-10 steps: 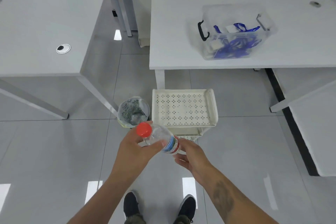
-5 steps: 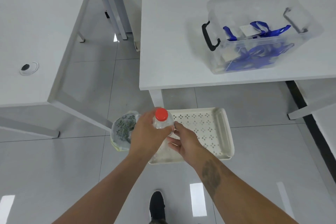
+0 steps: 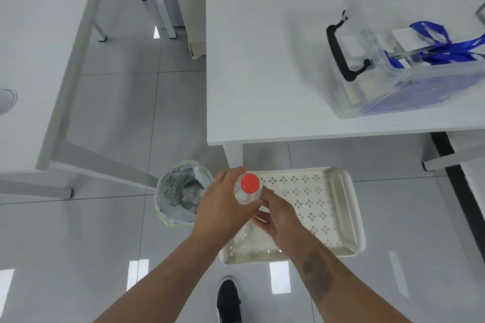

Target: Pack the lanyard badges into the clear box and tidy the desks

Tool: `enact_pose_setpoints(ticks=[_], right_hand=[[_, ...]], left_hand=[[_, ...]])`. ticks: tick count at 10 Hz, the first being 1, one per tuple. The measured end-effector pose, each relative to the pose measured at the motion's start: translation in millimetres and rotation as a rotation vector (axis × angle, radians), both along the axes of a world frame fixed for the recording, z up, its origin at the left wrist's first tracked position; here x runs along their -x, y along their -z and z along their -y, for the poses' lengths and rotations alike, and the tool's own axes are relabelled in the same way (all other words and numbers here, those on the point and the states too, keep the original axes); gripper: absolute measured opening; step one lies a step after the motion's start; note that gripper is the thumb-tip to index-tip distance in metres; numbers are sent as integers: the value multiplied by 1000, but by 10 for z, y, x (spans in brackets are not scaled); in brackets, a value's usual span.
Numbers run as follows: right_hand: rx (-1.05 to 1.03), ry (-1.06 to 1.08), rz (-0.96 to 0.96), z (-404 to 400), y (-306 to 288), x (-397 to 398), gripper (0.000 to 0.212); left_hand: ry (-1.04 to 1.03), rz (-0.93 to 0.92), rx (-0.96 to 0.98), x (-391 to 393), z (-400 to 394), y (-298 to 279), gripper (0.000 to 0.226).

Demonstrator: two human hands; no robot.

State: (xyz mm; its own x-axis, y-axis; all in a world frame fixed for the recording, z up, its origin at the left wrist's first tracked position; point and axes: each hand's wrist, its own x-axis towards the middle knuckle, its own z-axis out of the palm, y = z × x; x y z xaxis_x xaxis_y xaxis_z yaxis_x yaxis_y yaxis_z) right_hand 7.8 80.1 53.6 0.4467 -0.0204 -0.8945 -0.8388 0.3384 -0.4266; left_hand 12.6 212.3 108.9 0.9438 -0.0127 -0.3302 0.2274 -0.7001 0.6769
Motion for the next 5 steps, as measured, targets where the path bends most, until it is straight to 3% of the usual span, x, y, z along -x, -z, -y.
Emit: enact_pose_setpoints(ticks=[3, 5], right_hand=[[97, -76, 12, 53, -305, 108, 22], [167, -101, 128, 360, -658, 416, 28]], left_hand=[[-44, 8, 10, 141, -28, 34, 82], [-74, 89, -73, 321, -47, -244, 88]])
